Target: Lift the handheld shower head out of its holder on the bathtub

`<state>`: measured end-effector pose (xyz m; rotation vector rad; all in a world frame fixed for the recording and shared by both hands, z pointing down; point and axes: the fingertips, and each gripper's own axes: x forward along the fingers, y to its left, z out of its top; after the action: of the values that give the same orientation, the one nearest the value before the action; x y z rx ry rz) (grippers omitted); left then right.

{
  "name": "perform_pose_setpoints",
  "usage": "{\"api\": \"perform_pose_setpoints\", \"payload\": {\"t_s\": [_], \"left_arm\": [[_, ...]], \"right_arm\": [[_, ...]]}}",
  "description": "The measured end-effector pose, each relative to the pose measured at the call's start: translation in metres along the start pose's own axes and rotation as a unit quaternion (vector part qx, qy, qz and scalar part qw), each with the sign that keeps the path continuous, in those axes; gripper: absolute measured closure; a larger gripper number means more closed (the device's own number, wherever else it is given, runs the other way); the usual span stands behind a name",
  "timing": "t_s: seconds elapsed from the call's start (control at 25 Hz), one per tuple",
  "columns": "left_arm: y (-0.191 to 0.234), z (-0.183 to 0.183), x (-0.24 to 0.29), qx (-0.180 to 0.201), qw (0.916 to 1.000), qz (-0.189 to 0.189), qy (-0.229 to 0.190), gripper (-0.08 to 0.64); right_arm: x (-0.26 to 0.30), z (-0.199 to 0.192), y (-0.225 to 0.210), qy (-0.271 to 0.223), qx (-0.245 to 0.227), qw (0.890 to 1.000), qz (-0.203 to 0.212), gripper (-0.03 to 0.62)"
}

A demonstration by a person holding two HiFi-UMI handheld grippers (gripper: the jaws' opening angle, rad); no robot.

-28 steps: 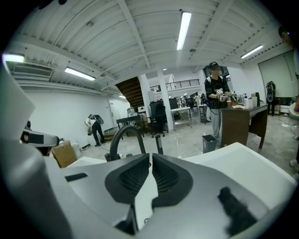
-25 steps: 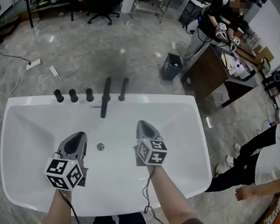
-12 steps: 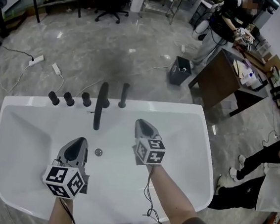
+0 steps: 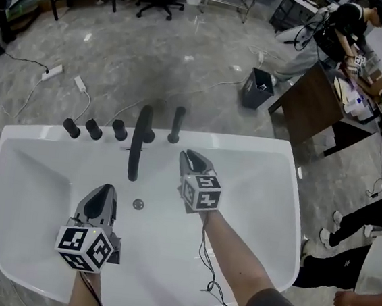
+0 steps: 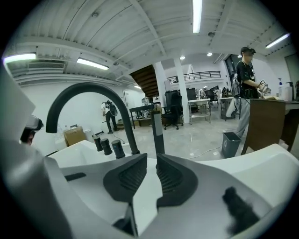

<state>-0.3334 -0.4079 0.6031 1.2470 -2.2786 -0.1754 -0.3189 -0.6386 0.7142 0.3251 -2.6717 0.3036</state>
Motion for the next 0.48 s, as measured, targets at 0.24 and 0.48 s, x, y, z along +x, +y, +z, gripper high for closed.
{"api": "perform_pose_setpoints", "payload": {"t_s": [0.24,0.48], "left_arm": [[0.013,-0.004,0.011,-0.007,1.0,0.004,-0.001,0.534],[0.015,-0.005,0.019,-0.004,1.0,0.001,-0.005,0.534]], "right_arm": [[0.026,0.003,-0.008,-0.009,0.005,1.0,-0.015,0.435],[0.055,0.006,-0.011,-0.012,-0.004,1.0,-0.025,0.41]]}}
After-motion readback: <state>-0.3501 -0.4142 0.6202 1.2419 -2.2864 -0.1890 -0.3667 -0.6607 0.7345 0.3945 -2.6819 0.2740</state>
